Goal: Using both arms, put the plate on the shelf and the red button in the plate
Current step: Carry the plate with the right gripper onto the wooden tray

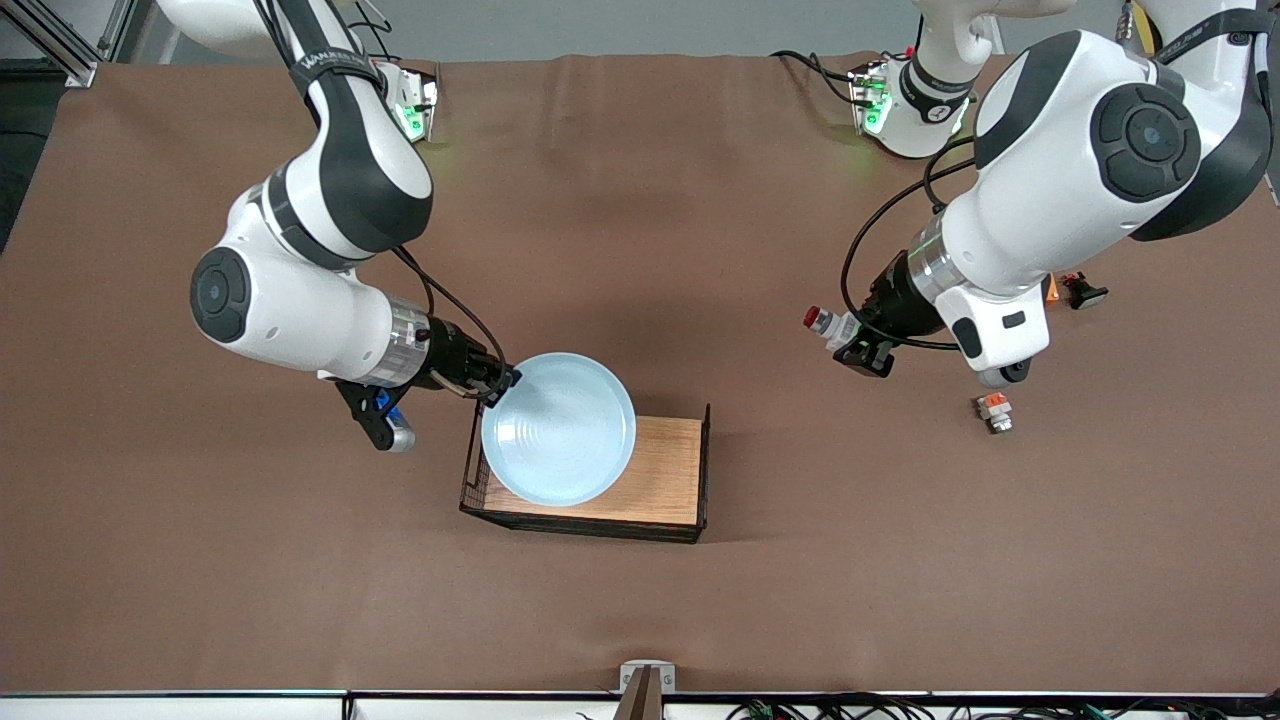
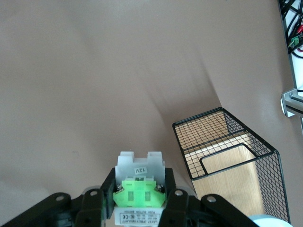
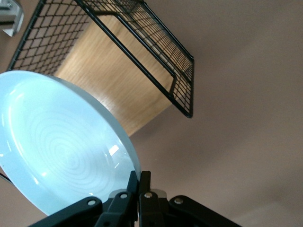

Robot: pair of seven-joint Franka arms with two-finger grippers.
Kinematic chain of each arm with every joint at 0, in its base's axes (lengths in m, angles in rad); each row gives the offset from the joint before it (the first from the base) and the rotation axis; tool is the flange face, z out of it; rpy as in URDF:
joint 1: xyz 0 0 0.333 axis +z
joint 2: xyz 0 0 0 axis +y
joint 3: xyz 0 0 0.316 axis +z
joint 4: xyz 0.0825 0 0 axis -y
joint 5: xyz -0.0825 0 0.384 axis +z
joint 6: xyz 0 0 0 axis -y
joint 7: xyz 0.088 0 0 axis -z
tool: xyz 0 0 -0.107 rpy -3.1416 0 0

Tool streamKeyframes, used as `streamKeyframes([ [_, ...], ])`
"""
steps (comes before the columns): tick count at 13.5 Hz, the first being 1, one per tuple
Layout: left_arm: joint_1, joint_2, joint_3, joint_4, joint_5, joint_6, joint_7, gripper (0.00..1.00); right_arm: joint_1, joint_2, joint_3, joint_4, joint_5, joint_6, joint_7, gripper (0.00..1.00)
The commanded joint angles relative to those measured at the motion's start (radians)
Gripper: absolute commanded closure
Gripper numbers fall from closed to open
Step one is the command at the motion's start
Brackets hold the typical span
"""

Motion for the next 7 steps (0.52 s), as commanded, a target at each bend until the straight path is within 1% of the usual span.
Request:
streamKeyframes([
  [1, -0.022, 0.008, 0.001, 0.024, -0.014, 0.012, -0.058, 1.0, 0.061, -0.075, -0.021, -0.138, 0.024, 0.13, 0.039, 1.0],
  [5, -0.049, 0.024, 0.002, 0.033, -0.014, 0.058, -0.131, 1.0, 0.123, -0.074, -0.04, -0.209, 0.024, 0.257, 0.05, 1.0],
  [7, -0.068, 0.044, 0.007, 0.055, -0.014, 0.071, -0.173, 1.0, 0.129, -0.07, -0.04, -0.218, 0.024, 0.288, 0.05, 1.0],
])
